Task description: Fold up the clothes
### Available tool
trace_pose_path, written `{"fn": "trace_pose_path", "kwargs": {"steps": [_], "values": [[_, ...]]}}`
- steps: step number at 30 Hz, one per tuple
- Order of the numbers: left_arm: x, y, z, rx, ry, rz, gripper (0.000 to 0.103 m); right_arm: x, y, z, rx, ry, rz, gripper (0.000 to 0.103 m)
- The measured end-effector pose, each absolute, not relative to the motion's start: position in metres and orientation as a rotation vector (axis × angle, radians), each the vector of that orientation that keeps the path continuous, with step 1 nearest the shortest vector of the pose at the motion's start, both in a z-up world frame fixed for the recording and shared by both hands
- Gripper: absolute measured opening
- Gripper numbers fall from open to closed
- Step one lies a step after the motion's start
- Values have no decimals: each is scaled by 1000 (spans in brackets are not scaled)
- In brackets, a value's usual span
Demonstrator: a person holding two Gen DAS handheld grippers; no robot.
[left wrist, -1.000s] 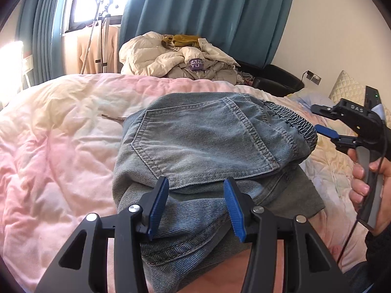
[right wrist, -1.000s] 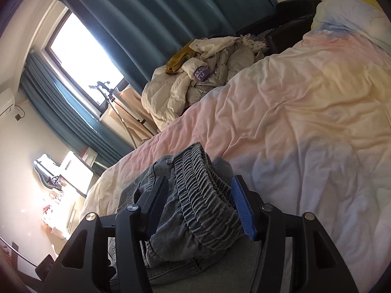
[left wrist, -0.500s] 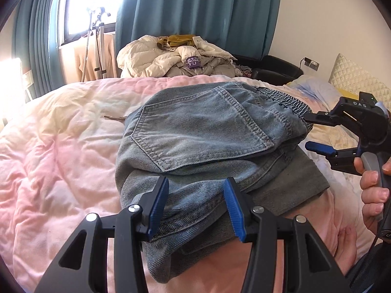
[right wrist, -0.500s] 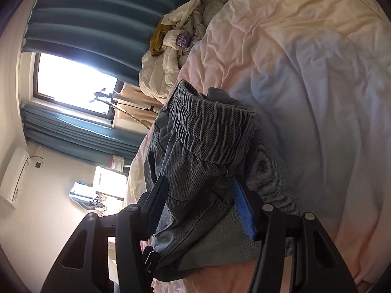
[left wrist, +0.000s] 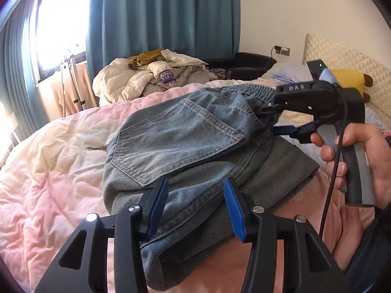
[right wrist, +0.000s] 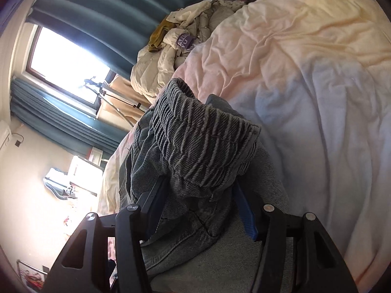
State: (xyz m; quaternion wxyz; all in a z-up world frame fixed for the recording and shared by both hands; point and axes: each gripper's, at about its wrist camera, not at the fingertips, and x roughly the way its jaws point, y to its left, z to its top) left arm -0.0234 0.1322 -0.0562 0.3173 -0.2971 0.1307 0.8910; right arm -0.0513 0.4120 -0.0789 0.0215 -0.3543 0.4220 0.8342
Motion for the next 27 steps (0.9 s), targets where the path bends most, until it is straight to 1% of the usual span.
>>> {"fn": "trace_pose_path", "kwargs": {"steps": [2, 4, 7, 9, 11, 12, 14, 15, 18, 21, 22, 26, 27], "values": [[-22, 140, -64, -813, 399, 2321, 48, -50, 408, -75, -1078, 1274, 2615, 55], [-23, 144, -70, -834, 414, 2324, 48, -48, 409, -74, -1051, 1277, 2632, 52], [-21, 148, -71, -818, 431, 2351, 48, -45, 409, -74, -1046, 1277, 2623, 41], [-21, 150, -72, -820, 444, 2379, 48, -43, 407, -70, -1046, 1249, 2630, 37], [-22, 150, -74, -841, 457, 2380, 48, -40, 404, -61, -1023, 1206, 2665, 29], [-21, 150, -75, -844, 459, 2379, 48, -38, 401, -57, -1009, 1182, 2685, 28], [-19, 148, -73, -839, 457, 2383, 48, -34, 397, -48, -974, 1150, 2727, 20], [-19, 147, -73, -835, 457, 2388, 48, -33, 395, -45, -958, 1142, 2747, 18], [-20, 144, -71, -820, 424, 2442, 38, -29, 391, -36, -938, 1083, 2757, 15], [-26, 131, -63, -840, 277, 2486, 17, -23, 389, -34, -941, 1065, 2751, 12], [-26, 125, -59, -834, 227, 2495, 13, -21, 390, -34, -939, 1091, 2748, 12], [-20, 101, -39, -775, 73, 2512, 11, -6, 390, -27, -899, 1156, 2762, 11], [-17, 96, -34, -763, 45, 2510, 7, -2, 388, -24, -888, 1160, 2767, 11]]}}
